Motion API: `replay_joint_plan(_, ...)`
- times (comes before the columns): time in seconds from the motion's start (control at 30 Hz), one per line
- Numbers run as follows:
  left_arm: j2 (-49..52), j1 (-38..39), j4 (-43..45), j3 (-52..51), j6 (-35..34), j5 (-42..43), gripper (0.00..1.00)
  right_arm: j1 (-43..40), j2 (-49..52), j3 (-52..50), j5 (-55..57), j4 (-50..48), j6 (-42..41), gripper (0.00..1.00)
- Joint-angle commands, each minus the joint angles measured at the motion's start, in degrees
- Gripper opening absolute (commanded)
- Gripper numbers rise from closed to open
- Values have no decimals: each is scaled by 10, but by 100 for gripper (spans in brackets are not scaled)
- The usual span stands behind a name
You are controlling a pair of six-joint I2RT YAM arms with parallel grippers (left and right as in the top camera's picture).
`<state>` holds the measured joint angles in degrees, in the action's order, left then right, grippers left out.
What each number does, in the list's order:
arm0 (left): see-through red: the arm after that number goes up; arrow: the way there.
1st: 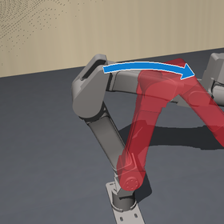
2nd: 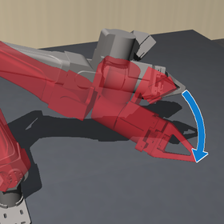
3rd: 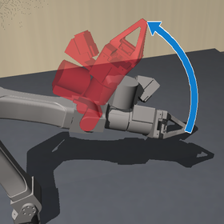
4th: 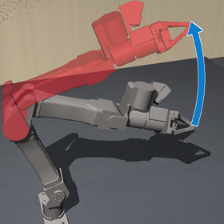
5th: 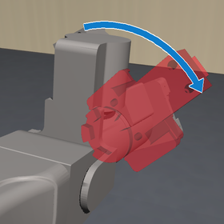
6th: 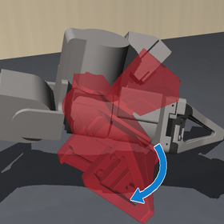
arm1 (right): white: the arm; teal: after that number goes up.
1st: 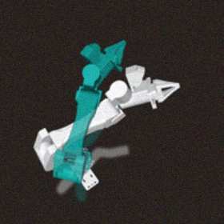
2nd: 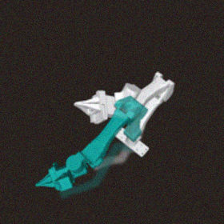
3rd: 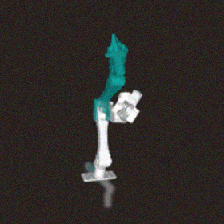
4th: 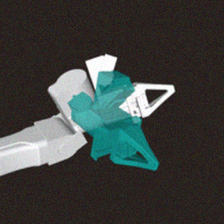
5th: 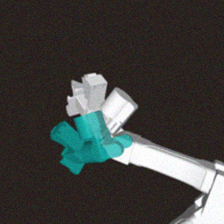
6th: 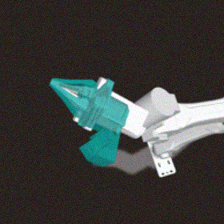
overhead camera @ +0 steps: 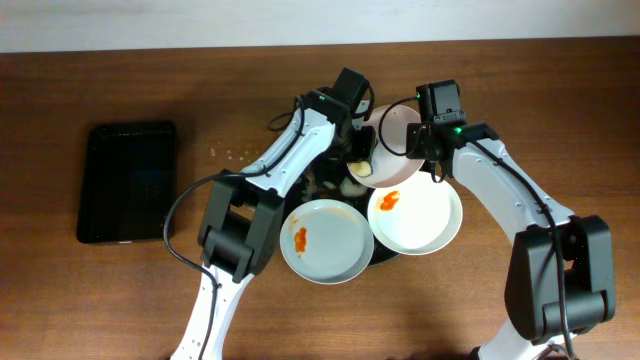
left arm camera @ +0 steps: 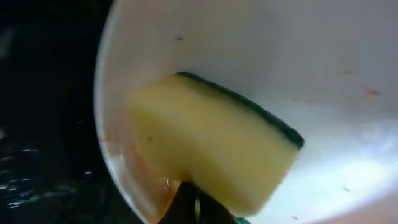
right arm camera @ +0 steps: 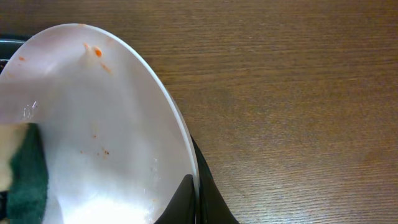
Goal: Clean dirty plates on tray and stack at the side
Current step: 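Tilt the plate up with the right gripper while scrubbing with sponge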
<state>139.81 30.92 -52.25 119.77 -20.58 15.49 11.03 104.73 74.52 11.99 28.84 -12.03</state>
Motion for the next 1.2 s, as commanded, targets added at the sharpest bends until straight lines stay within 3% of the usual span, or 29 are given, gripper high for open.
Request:
replay_joint_plan(0.0,24,-2,-31,-12,10,-115,0,-2,-17,16,10,-2,-3,4)
replay_joint_plan(0.8,21,-6,-152,89,9,-223,0,-2,-41,16,29,6,11,4)
replay_joint_plan(1.07,-10,-36,-156,109,10,-104,0,1,-124,16,32,24,105,4)
replay_joint_plan(1.17,-28,-61,-158,109,23,-57,0,23,-152,16,110,34,167,4)
